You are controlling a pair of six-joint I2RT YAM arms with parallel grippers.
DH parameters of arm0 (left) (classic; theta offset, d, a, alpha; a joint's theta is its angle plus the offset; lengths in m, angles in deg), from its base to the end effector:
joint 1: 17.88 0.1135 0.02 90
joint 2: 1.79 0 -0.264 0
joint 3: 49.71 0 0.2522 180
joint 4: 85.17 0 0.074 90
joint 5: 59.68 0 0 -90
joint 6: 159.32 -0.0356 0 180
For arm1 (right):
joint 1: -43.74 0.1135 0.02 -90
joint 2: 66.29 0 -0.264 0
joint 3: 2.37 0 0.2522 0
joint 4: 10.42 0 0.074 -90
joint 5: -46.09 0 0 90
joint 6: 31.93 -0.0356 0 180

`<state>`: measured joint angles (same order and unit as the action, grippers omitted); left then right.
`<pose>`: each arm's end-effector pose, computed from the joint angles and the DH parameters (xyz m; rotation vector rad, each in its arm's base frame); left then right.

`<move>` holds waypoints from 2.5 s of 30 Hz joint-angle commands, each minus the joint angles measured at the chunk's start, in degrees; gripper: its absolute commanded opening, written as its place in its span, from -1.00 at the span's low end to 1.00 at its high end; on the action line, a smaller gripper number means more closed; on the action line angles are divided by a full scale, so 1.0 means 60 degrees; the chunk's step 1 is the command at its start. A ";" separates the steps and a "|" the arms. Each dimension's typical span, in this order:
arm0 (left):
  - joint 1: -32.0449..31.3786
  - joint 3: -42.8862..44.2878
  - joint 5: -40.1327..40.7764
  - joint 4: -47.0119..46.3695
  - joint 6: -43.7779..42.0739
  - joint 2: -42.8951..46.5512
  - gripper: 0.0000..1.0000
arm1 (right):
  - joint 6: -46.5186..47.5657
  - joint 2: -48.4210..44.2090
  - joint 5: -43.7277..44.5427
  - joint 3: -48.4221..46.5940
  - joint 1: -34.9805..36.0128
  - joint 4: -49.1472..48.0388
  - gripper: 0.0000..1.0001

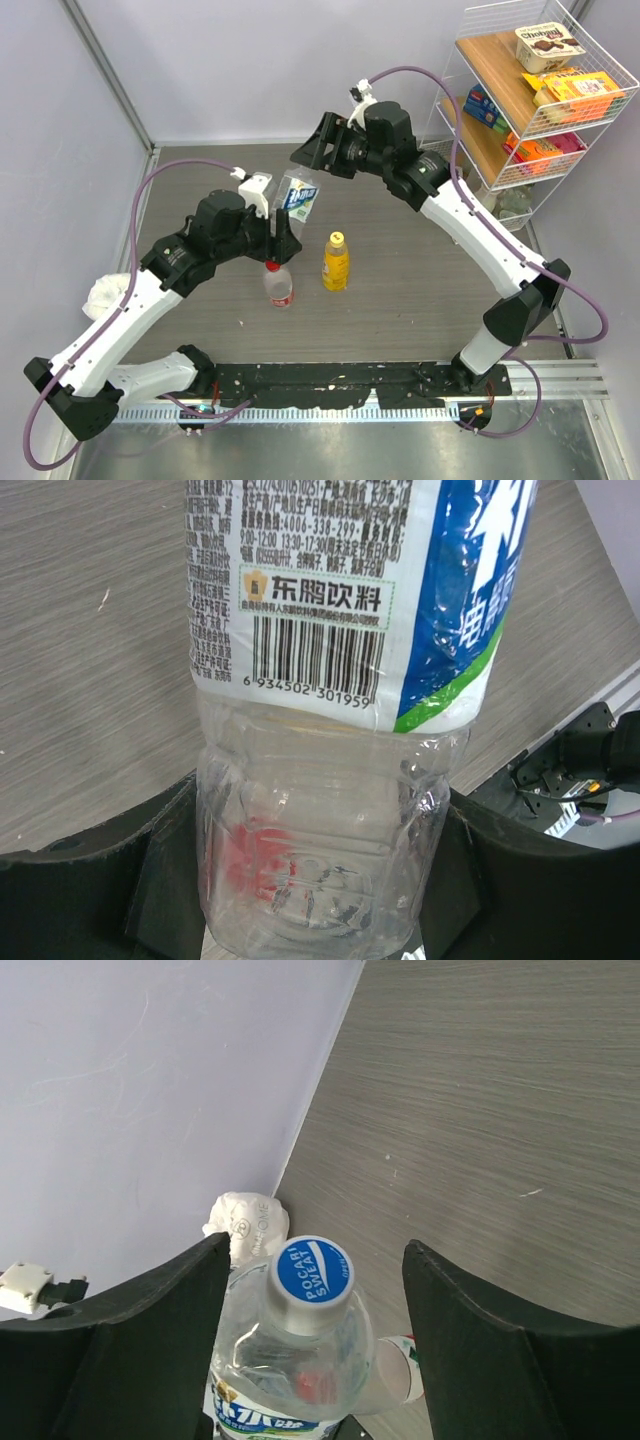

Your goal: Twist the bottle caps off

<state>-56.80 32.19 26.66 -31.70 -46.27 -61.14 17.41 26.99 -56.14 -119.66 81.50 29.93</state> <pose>0.1637 -0.1351 0.3811 0.3418 2.1650 -0.6994 0.2878 0.2325 0.4491 -0.1101 2.0094 1.1162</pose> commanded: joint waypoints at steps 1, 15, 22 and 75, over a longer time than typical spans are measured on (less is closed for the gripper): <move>-0.0047 0.0392 0.0361 -0.0055 -0.0150 0.0078 -0.52 | -0.0457 -0.0413 0.0266 0.0363 0.0006 -0.0680 0.42; -0.0281 0.0450 0.0522 0.0062 -0.0106 -0.0055 -0.49 | -0.1279 -0.1146 0.0412 0.1624 0.0020 -0.2000 0.30; -0.0369 0.0494 0.0522 0.0179 -0.0048 -0.0039 -0.48 | -0.1382 -0.1146 0.0456 0.1668 0.0020 -0.2132 0.50; -0.0692 -0.0223 -0.4807 -0.4431 0.2690 0.0693 -0.60 | -0.4381 -0.2363 -0.7423 0.4861 -0.1957 -1.2991 -0.97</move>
<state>-60.93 31.88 9.06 -43.35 -36.15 -58.95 0.58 13.83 -90.92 -91.03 69.59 -26.59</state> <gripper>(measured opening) 0.684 0.397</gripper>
